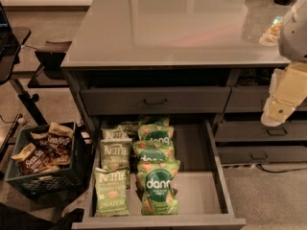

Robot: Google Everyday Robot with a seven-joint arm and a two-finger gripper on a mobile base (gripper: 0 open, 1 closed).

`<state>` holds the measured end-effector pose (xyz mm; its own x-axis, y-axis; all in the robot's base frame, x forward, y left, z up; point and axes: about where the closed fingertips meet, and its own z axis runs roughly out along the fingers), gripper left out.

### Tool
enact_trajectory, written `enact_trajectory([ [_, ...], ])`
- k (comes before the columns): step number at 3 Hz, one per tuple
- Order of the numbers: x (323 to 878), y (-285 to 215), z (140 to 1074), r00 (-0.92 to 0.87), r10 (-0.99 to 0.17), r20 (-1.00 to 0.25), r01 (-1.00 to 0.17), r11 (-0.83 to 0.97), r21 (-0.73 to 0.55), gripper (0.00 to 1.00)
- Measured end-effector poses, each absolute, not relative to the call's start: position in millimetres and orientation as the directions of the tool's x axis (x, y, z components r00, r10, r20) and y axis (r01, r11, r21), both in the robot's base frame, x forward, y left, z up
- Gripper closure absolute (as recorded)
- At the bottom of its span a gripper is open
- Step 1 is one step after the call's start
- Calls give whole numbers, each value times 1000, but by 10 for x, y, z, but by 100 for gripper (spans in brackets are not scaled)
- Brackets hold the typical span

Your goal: Pick green jalapeno chip bag from middle drawer and place on counter

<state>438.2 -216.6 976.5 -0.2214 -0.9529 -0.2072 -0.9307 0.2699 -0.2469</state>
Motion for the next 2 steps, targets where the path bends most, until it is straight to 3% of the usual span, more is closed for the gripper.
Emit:
enact_trajectory([
  [2, 4347, -2165, 9428, -264, -939, -219, -925, 311, -217, 0],
])
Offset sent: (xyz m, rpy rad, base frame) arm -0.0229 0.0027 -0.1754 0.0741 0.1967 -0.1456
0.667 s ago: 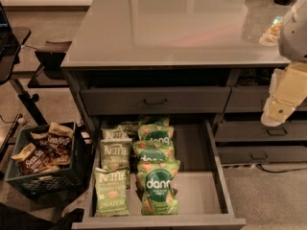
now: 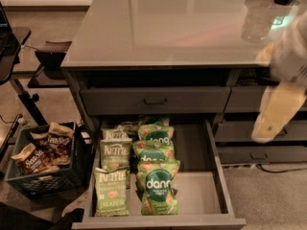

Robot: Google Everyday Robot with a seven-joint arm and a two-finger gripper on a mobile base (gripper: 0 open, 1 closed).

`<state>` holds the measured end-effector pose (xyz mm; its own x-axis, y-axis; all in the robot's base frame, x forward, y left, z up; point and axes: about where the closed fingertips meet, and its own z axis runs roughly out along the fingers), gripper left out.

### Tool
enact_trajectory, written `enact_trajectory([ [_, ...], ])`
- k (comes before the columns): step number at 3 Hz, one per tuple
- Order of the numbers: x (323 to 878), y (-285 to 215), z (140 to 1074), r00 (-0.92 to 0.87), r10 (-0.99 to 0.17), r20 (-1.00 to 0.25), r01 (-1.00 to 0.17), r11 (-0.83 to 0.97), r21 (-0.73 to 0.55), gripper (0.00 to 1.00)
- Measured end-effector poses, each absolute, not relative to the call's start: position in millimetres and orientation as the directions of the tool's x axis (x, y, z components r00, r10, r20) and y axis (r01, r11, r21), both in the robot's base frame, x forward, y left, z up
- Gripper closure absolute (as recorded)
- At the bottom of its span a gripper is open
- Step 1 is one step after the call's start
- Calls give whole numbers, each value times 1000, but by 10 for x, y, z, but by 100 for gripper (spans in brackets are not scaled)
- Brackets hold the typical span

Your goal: Pick green jalapeno chip bag from middle drawer and place on counter

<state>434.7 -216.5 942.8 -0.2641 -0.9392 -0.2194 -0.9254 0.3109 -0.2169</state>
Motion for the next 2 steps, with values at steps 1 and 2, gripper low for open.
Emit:
enact_trajectory([
  [1, 4244, -2136, 8631, -320, -915, -246, -923, 359, -137, 0],
  [2, 4102, -2088, 8062, -331, -910, -249, -935, 352, -42, 0],
])
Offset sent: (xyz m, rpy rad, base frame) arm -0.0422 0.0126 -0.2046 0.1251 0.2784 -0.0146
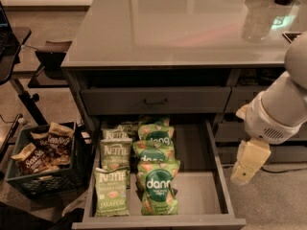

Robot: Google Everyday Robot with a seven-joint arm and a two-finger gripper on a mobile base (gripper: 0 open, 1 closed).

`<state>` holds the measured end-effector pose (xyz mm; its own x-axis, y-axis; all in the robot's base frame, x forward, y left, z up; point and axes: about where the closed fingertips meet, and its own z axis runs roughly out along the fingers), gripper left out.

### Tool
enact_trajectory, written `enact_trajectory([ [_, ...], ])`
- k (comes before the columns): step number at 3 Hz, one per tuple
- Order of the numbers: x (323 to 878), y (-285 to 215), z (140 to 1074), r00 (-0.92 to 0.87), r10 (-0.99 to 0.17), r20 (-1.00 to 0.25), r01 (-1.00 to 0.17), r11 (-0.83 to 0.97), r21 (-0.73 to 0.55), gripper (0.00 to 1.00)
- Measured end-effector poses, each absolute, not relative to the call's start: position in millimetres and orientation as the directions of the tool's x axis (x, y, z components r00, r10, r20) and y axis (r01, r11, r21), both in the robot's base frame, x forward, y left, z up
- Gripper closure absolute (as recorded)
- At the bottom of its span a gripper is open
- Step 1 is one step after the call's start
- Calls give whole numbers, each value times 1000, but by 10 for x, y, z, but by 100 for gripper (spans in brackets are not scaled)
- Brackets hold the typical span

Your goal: Pick green jalapeno chip bag from middle drawer and place on counter

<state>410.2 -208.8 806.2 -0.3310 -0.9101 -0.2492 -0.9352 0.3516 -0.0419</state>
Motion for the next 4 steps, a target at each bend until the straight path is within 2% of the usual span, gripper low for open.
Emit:
enact_trajectory([
  [1, 4078, -2090, 8020, -333, -911, -245, -936, 351, -33, 0],
  [2, 3980, -1853, 7744, -318, -893, -320, -946, 323, 38, 0],
  [3, 3879, -1398, 7297, -298, -848, -439, -954, 281, 104, 0],
  [4, 3980, -1052, 7011, -301, -789, -537, -952, 283, 117, 0],
])
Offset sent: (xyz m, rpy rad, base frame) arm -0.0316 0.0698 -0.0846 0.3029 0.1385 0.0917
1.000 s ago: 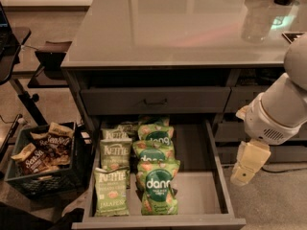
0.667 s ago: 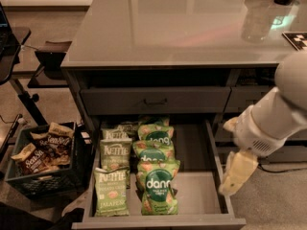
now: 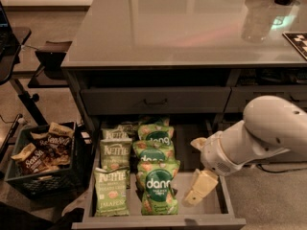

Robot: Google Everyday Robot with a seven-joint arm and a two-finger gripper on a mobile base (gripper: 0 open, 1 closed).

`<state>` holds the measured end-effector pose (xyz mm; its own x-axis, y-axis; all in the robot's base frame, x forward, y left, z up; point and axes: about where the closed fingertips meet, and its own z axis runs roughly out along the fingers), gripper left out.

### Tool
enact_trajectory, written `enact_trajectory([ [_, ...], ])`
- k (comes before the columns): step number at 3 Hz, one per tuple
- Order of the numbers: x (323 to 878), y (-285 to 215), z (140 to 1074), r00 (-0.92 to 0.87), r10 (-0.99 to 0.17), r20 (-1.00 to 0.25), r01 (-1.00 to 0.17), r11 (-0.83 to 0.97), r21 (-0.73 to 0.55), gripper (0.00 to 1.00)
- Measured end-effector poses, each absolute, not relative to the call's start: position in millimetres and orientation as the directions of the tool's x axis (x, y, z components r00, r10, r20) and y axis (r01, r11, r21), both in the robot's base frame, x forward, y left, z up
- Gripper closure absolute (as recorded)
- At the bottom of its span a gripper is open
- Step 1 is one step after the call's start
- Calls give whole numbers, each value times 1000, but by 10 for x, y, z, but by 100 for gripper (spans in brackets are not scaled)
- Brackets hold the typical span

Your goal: Pick green jalapeno chip bag from middle drawer and place on counter

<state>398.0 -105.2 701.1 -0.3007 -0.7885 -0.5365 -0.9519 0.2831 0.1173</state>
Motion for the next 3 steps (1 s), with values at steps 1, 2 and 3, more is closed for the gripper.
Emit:
enact_trajectory([
  [1, 4082, -811, 6901, -322, -751, -576, -946, 282, 161, 0],
  [2, 4082, -809, 6899, -322, -751, -576, -946, 282, 161, 0],
  [3, 4052, -557, 6622, -333, -717, -612, -942, 275, 191, 0],
])
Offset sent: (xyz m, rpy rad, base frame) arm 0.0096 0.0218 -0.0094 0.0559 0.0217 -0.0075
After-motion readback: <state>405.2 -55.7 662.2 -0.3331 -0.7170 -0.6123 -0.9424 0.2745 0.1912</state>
